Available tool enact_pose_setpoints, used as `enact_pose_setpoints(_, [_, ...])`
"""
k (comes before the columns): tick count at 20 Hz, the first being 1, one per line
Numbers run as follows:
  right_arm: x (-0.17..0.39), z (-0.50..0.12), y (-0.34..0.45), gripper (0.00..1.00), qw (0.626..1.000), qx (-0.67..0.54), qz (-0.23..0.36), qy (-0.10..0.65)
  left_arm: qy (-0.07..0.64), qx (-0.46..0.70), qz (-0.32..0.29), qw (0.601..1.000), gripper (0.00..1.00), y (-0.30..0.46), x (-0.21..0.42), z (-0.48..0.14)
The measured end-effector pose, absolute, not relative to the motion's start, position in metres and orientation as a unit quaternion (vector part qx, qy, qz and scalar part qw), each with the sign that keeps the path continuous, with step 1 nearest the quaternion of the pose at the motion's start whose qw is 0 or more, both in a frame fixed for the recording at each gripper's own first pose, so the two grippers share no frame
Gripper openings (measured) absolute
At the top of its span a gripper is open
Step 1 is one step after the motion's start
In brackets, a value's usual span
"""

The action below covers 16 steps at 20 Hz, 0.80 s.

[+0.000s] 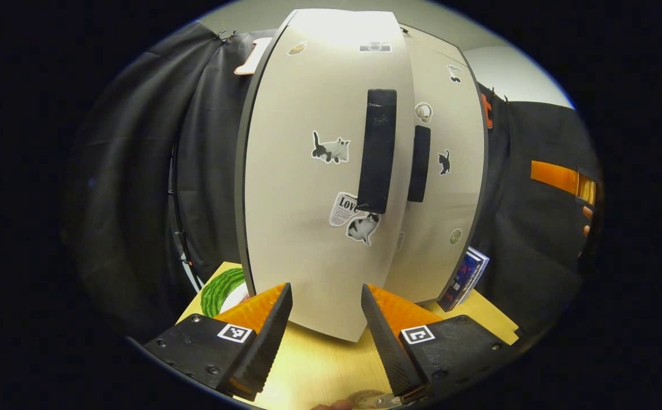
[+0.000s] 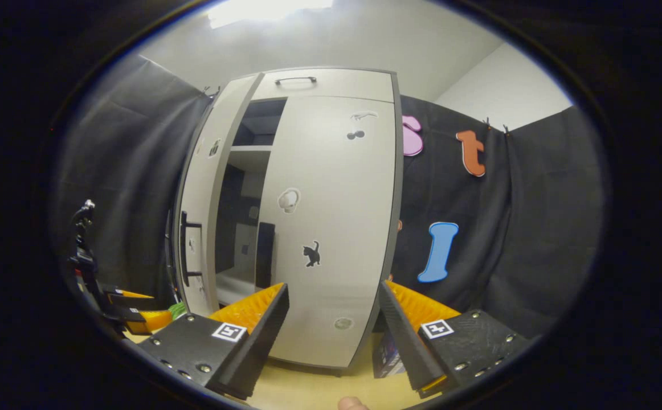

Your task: Grasp the bottle in the cabinet with the left hand and place it on the coaster, then close the right door with the right hand and the left door with the left hand.

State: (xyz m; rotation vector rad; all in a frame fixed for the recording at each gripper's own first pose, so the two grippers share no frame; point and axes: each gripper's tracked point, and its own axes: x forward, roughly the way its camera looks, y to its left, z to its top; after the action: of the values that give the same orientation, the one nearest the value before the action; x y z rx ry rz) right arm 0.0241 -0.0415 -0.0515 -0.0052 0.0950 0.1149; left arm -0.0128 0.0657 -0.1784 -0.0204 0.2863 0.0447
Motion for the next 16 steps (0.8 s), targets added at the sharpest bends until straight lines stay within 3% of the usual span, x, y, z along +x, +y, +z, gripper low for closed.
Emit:
enact_pose_setpoints(7, [0.017,-0.051,-0.022,0.95,0.997,-0.004,0.067,0.047,0.119,-0.01,0.029,0.992,0.8,0.064,-0.019,-0.129])
enact_pose_setpoints(16, [0.011,-0.038,-0.016,0.96,0.998,0.004,0.063,0.026,0.024,0.012,0.06,0.998,0.8,0.065,-0.029,-0.026])
